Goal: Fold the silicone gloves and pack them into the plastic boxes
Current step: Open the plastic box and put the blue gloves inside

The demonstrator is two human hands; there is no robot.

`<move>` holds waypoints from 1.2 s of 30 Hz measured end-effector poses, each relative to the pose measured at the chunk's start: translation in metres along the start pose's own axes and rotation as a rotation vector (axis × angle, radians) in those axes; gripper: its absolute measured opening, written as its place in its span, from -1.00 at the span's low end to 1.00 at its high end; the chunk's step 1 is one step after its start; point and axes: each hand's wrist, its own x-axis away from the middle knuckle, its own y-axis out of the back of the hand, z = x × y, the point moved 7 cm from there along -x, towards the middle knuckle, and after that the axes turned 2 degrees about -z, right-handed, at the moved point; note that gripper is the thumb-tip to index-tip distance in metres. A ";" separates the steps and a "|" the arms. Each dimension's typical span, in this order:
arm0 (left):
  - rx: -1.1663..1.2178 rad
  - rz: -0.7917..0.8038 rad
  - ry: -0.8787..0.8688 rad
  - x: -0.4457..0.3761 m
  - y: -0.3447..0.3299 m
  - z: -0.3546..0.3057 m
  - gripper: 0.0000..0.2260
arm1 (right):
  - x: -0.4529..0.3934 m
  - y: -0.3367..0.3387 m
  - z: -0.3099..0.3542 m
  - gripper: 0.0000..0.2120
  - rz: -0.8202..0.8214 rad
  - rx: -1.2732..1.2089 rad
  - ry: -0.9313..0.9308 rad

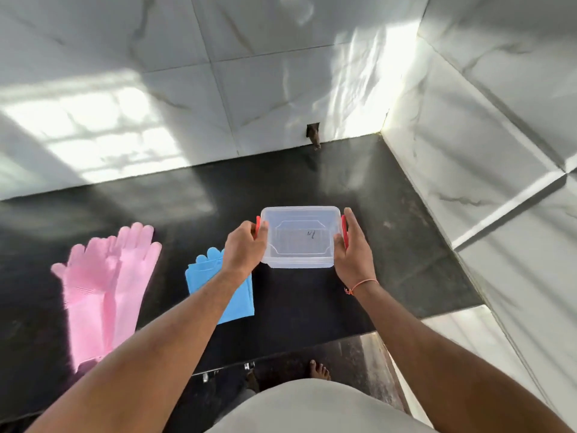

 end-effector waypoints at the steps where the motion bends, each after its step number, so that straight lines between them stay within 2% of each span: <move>1: 0.006 -0.013 0.025 0.003 0.007 0.010 -0.58 | -0.001 -0.008 0.004 -0.43 0.008 -0.023 0.002; 5: 0.065 -0.045 0.087 0.013 0.023 0.035 -0.53 | -0.001 -0.030 0.008 -0.47 0.009 -0.060 -0.034; 8: 0.084 -0.071 0.097 0.018 0.028 0.040 -0.55 | -0.001 -0.037 0.004 -0.60 -0.006 -0.089 -0.097; 13: 0.038 -0.105 0.088 0.021 0.028 0.036 -0.57 | -0.002 -0.039 0.005 -0.56 0.034 -0.126 -0.103; 21: -0.017 -0.105 0.043 0.018 0.023 0.022 -0.57 | -0.009 -0.026 -0.001 -0.61 -0.031 -0.060 -0.129; 27: 0.083 -0.001 0.083 0.021 0.012 0.011 -0.53 | -0.009 -0.010 -0.010 -0.58 -0.074 -0.054 -0.187; 32: 0.183 0.095 0.141 0.031 0.003 0.013 -0.50 | -0.007 -0.002 -0.028 -0.58 -0.055 -0.215 -0.319; 36: 0.245 0.192 0.265 0.031 0.001 0.022 -0.63 | -0.005 0.001 -0.039 -0.63 0.033 -0.331 -0.429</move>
